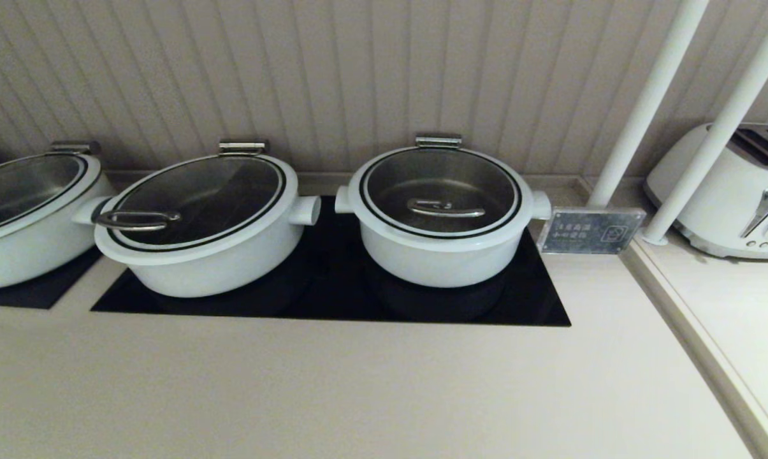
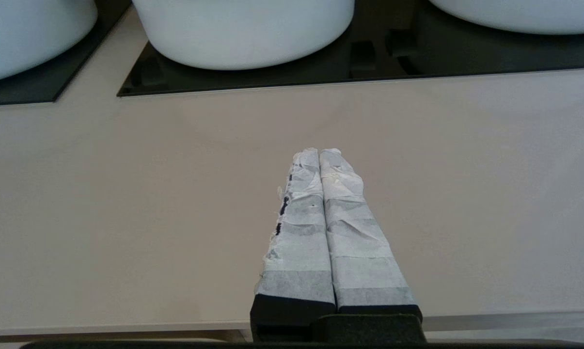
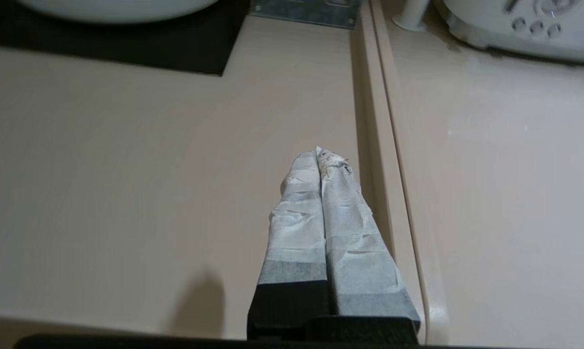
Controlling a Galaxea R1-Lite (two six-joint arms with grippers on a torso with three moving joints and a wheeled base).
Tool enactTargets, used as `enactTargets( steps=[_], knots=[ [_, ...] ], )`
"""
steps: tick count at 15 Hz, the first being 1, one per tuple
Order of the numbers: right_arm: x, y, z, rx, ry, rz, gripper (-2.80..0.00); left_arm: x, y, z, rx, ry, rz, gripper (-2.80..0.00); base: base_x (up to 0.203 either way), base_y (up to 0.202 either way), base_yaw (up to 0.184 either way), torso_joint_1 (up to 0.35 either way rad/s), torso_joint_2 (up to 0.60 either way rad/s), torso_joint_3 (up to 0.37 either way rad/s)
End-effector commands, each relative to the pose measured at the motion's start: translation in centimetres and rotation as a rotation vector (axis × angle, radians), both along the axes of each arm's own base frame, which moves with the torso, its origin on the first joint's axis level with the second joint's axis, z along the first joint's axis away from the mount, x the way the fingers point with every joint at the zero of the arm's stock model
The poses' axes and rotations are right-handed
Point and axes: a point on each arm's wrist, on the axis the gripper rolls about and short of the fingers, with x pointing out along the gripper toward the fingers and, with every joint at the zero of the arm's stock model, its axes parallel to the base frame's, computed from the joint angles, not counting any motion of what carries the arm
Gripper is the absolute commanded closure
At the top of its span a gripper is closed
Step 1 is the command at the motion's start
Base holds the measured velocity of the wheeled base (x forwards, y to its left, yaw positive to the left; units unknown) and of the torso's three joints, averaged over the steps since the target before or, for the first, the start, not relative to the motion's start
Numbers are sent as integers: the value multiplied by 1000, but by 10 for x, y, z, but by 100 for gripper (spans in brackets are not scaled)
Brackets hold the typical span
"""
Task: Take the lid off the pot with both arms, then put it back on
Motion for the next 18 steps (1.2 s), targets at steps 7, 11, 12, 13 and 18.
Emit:
enactTargets(
  steps=[7,11,12,13,18],
  knots=[
    [0,0,0,39,6,7,0,0,0,0,1,0,0,0,0,0,0,0,0,0],
    [0,0,0,84,5,5,0,0,0,0,1,1,0,0,0,0,0,0,0,0],
    [0,0,0,84,5,4,0,0,0,0,1,1,-1,0,0,0,0,0,0,0],
    [0,0,0,84,5,4,0,0,0,0,1,-2,-1,0,0,0,0,0,0,0],
    [0,0,0,84,5,3,0,0,0,0,1,0,1,0,0,0,0,0,0,0]
  ],
)
